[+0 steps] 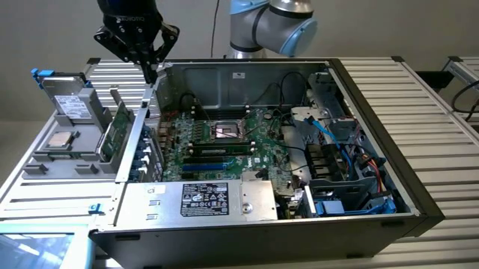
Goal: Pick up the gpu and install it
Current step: 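Reach for the gpu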
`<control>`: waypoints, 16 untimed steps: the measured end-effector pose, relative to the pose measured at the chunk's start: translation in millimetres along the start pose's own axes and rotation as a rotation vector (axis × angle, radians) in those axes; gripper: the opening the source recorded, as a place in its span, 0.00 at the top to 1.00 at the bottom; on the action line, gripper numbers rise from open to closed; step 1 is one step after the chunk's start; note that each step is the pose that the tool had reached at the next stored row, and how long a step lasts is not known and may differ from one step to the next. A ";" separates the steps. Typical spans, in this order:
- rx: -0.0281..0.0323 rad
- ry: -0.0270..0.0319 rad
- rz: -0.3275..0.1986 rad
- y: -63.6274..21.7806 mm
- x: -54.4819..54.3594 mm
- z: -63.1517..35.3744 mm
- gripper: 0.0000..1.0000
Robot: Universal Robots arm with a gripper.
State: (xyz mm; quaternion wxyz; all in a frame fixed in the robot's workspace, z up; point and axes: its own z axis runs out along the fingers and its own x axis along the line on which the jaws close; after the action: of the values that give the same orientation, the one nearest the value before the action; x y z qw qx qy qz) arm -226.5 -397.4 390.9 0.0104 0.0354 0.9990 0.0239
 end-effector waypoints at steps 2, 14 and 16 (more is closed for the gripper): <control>0.0000 0.0000 0.000 -0.6 9.0 0.6 0.88; 0.0000 0.0000 0.000 -3.9 63.4 5.8 0.88; 0.0000 0.0001 0.000 -4.4 72.4 6.8 0.88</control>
State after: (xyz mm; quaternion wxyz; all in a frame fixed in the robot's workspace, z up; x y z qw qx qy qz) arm -298.8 -396.3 382.5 0.0103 0.0353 0.9990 0.0239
